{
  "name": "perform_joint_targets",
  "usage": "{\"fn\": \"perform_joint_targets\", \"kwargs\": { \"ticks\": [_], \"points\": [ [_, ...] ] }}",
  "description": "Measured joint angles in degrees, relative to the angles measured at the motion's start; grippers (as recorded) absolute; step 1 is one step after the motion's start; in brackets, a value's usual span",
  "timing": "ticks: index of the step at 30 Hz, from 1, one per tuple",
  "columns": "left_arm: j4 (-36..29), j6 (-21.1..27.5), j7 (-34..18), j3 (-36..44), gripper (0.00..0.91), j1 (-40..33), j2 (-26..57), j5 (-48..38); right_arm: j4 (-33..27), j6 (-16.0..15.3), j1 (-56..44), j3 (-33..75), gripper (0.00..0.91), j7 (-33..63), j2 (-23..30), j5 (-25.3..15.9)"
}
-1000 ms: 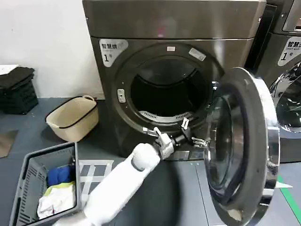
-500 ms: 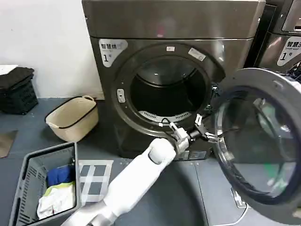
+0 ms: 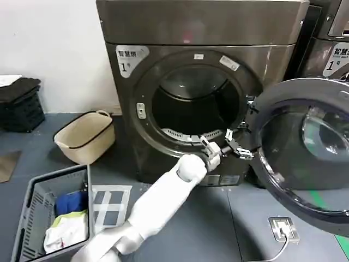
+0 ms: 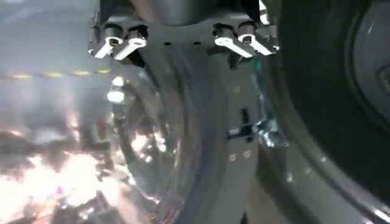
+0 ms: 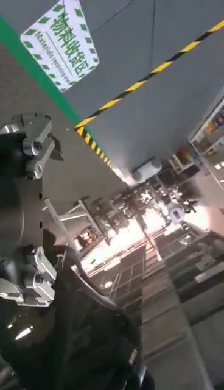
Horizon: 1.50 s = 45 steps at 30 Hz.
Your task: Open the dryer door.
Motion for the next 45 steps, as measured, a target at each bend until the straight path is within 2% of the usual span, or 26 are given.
{"fn": "perform_joint_targets", "kwargs": {
  "ticks": [8, 14, 24, 34, 42, 45],
  "points": [
    [2.44, 0.32, 0.32, -0.59, 0.907, -0.58, 0.01, 0.07, -0.02, 0.06, 0.12, -0.08, 0.907, -0.1, -0.19, 0.0],
    [-1.19, 3.63, 2.57, 1.33, 0.907, 1.09, 0.02, -2.0, -0.31, 0.52, 0.38, -0.07, 0.907, -1.03, -0.73, 0.82],
    [-18.36, 10.06, 1.49, 3.27, 0.907, 6.9, 0.91, -8.57, -0.06, 1.14, 0.55, -0.2, 0.907, -2.37, -1.37, 2.13],
    [-35.78, 13.96, -1.22, 0.19, 0.907, 12.57, 15.77, -13.45, -0.23, 1.94, 0.64, -0.44, 0.907, -2.64, -1.65, 3.35],
    [-47.98, 17.2, -3.1, -6.58, 0.907, 19.53, 25.45, -14.53, -0.21, 2.26, 1.1, -0.89, 0.907, -3.49, -2.07, 3.78],
    [-51.88, 19.83, -4.16, -10.03, 0.907, 22.62, 28.54, -14.49, -0.09, 2.28, 1.28, -1.22, 0.907, -3.65, -2.17, 3.77]
  ]
}}
